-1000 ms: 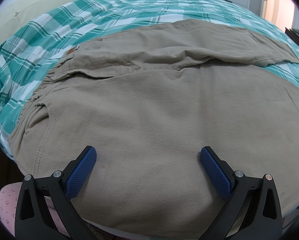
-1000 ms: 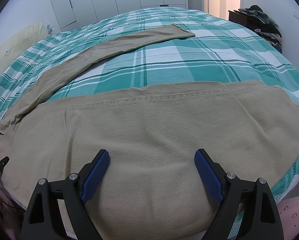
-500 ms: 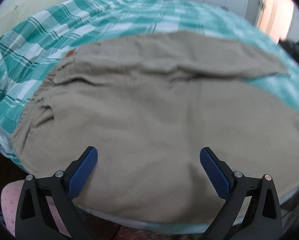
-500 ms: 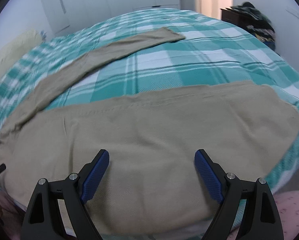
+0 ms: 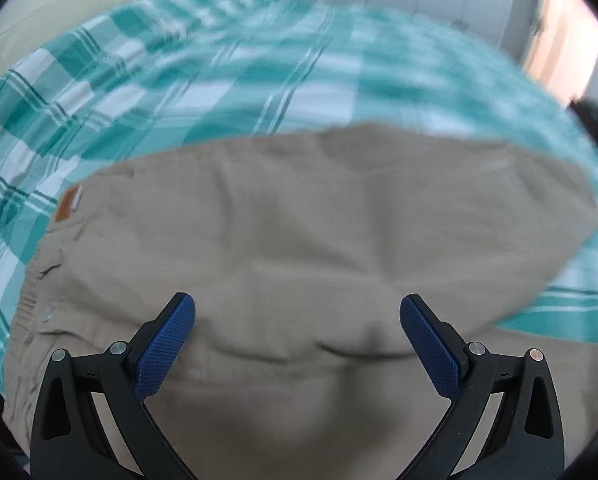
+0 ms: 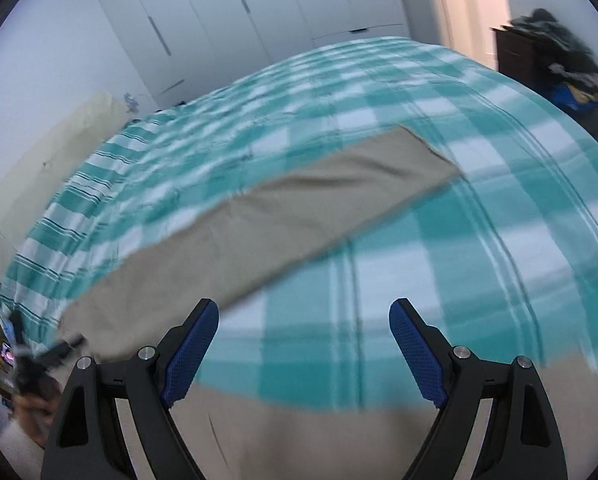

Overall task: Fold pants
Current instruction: 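Move the right gripper over the trouser leg lying on the bed, then grasp the frayed leg cuff with the right gripper and fold it over the trousers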

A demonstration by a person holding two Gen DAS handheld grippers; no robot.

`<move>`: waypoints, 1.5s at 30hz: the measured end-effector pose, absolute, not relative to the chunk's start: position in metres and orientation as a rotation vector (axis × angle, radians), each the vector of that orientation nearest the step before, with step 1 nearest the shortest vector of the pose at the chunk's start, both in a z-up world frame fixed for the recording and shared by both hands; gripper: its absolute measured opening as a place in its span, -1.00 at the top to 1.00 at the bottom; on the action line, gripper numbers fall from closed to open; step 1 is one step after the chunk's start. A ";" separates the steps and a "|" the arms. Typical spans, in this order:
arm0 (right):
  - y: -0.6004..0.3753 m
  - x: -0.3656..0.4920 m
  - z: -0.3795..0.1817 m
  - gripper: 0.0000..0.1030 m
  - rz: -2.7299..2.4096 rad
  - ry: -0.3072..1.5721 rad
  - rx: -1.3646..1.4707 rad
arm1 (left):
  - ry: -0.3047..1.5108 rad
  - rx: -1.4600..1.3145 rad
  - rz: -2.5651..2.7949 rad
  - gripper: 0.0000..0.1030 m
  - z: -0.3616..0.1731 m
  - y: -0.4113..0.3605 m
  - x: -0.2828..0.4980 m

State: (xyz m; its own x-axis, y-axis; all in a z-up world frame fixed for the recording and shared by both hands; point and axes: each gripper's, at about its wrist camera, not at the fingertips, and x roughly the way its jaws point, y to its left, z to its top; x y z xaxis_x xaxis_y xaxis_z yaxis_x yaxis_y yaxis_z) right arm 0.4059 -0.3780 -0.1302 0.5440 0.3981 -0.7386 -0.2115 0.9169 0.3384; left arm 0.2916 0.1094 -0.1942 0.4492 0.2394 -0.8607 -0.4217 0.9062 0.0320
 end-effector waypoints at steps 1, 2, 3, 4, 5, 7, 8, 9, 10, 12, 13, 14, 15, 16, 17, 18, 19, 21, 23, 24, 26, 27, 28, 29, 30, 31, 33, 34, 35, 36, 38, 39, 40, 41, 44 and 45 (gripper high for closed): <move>-0.372 0.419 -0.129 -0.68 0.377 0.926 0.212 | 1.071 -0.180 0.440 -0.99 -0.210 0.114 0.296; -0.364 0.439 -0.130 -0.68 0.388 0.924 0.200 | 1.106 -0.172 0.457 -0.99 -0.226 0.119 0.296; -0.360 0.451 -0.132 -0.68 0.391 0.927 0.196 | 1.099 -0.177 0.446 -0.99 -0.234 0.122 0.293; -0.358 0.466 -0.137 -0.68 0.396 0.939 0.199 | 1.071 -0.181 0.439 -0.99 -0.236 0.123 0.289; -0.357 0.482 -0.144 -0.68 0.390 0.955 0.204 | 1.058 -0.174 0.438 -0.99 -0.235 0.123 0.286; -0.361 0.506 -0.160 -0.68 0.355 0.987 0.213 | 1.061 -0.165 0.442 -0.99 -0.235 0.125 0.287; -0.365 0.516 -0.169 -0.68 0.335 1.007 0.223 | 1.060 -0.168 0.441 -0.99 -0.236 0.127 0.286; -0.368 0.522 -0.175 -0.68 0.319 1.023 0.232 | 1.055 -0.168 0.441 -0.99 -0.236 0.127 0.285; -0.375 0.531 -0.186 -0.68 0.294 1.045 0.249 | 1.050 -0.165 0.443 -0.99 -0.236 0.126 0.283; -0.387 0.544 -0.203 -0.68 0.251 1.076 0.275 | 1.041 -0.155 0.447 -0.99 -0.238 0.125 0.282; -0.393 0.548 -0.209 -0.68 0.237 1.085 0.289 | 1.039 -0.153 0.448 -0.99 -0.238 0.126 0.281; -0.401 0.552 -0.217 -0.68 0.224 1.095 0.312 | 1.037 -0.152 0.449 -0.99 -0.239 0.127 0.282; -0.406 0.553 -0.221 -0.68 0.214 1.098 0.326 | 1.036 -0.150 0.450 -0.99 -0.238 0.126 0.286; -0.411 0.554 -0.225 -0.68 0.207 1.101 0.339 | 1.033 -0.147 0.451 -0.99 -0.237 0.117 0.283; -0.418 0.553 -0.231 -0.68 0.201 1.102 0.358 | 1.030 -0.146 0.452 -0.99 -0.237 0.115 0.282; -0.422 0.552 -0.235 -0.68 0.199 1.102 0.370 | 1.028 -0.145 0.452 -0.99 -0.237 0.114 0.282; -0.426 0.552 -0.239 -0.68 0.200 1.102 0.383 | 1.025 -0.145 0.453 -0.99 -0.237 0.114 0.283; -0.436 0.552 -0.244 -0.68 0.206 1.092 0.412 | 1.018 -0.143 0.455 -0.99 -0.238 0.113 0.283; -0.442 0.555 -0.245 -0.68 0.207 1.076 0.423 | 1.013 -0.142 0.456 -0.99 -0.238 0.113 0.283; -0.447 0.559 -0.245 -0.68 0.205 1.067 0.429 | 1.012 -0.142 0.455 -0.99 -0.238 0.113 0.283; -0.458 0.566 -0.245 -0.68 0.182 1.055 0.460 | 1.008 -0.145 0.454 -0.99 -0.238 0.113 0.283; -0.464 0.569 -0.245 -0.68 0.167 1.050 0.490 | 1.005 -0.145 0.453 -0.99 -0.238 0.113 0.283; -0.470 0.571 -0.247 -0.68 0.161 1.045 0.518 | 1.003 -0.146 0.453 -0.99 -0.239 0.113 0.283; -0.478 0.577 -0.249 -0.68 0.159 1.036 0.573 | 1.001 -0.146 0.453 -0.99 -0.239 0.114 0.282; -0.483 0.581 -0.251 -0.68 0.161 1.031 0.612 | 1.000 -0.146 0.454 -0.99 -0.239 0.114 0.282; -0.486 0.585 -0.253 -0.68 0.163 1.029 0.645 | 0.998 -0.145 0.454 -0.99 -0.239 0.114 0.282; -0.491 0.595 -0.258 -0.69 0.172 1.028 0.697 | 0.994 -0.145 0.454 -0.99 -0.239 0.113 0.282; -0.490 0.600 -0.259 -0.69 0.175 1.030 0.699 | 0.992 -0.146 0.454 -0.99 -0.239 0.113 0.281; -0.487 0.607 -0.259 -0.68 0.173 1.030 0.684 | 0.990 -0.147 0.453 -0.99 -0.240 0.113 0.281; -0.485 0.611 -0.258 -0.64 0.167 1.025 0.669 | 0.988 -0.148 0.453 -0.99 -0.240 0.114 0.281; -0.482 0.619 -0.258 -0.47 0.138 1.017 0.643 | 0.985 -0.150 0.453 -0.99 -0.240 0.113 0.281; -0.481 0.622 -0.259 -0.20 0.123 1.017 0.632 | 0.983 -0.151 0.453 -0.99 -0.240 0.114 0.281; -0.480 0.625 -0.258 0.04 0.108 1.018 0.613 | 0.981 -0.152 0.452 -0.99 -0.241 0.114 0.281; -0.478 0.627 -0.254 0.75 0.078 1.022 0.559 | 0.980 -0.153 0.452 -0.99 -0.241 0.114 0.280; -0.459 0.621 -0.219 0.92 0.114 0.950 0.362 | 0.980 -0.154 0.451 -0.99 -0.241 0.114 0.280; -0.450 0.615 -0.204 0.92 0.165 0.919 0.297 | 0.980 -0.153 0.451 -0.99 -0.241 0.114 0.280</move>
State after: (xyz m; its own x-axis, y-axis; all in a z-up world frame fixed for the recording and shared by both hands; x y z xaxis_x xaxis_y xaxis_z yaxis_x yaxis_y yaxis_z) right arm 0.6151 -0.4496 -0.2036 0.5981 0.2656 -0.7561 -0.0141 0.9468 0.3214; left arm 0.2799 0.1135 -0.2409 0.4735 0.2992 -0.8284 -0.4352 0.8972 0.0753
